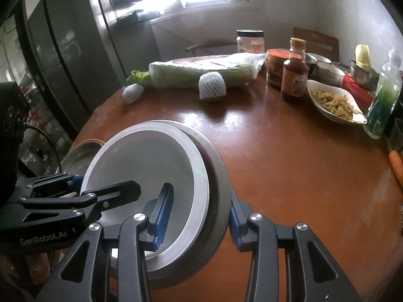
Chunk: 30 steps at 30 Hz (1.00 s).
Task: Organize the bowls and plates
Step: 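Lift the steel bowl stack with the left gripper and carry it toward the silver tray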
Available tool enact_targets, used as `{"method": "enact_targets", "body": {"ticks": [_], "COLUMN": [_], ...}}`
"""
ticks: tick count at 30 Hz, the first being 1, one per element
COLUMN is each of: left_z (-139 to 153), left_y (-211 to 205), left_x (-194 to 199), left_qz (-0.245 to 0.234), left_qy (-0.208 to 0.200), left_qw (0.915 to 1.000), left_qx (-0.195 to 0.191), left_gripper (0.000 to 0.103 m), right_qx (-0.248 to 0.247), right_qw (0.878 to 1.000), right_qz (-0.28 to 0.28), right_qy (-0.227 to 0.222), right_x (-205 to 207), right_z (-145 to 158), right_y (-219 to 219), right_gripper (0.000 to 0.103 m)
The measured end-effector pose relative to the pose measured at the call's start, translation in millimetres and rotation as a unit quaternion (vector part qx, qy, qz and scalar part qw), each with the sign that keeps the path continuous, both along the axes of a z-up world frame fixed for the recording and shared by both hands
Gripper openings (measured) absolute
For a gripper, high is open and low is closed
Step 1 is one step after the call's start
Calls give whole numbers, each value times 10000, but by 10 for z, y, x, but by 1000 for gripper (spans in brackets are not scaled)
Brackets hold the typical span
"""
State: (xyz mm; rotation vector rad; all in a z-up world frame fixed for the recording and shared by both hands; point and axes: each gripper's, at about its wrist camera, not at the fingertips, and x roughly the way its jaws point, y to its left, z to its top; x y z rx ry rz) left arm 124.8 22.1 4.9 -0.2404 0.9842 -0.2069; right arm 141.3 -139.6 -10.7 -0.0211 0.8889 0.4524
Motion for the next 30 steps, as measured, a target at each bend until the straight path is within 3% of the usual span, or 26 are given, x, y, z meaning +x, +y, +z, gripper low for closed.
{"method": "enact_targets", "body": {"ticks": [30], "left_z": [100], "left_y": [986], "left_x": [-237], "left_qz": [827], "left_qy": [-161], "left_qw": [9964], "left_qx": [-1], "left_gripper": [49], "right_qx": [-51], "right_qw": [9965], "right_qz": [819], "right_qy": [-129], "right_x": [41], "right_z": [73], "right_y": [1060], "right_gripper": [42]}}
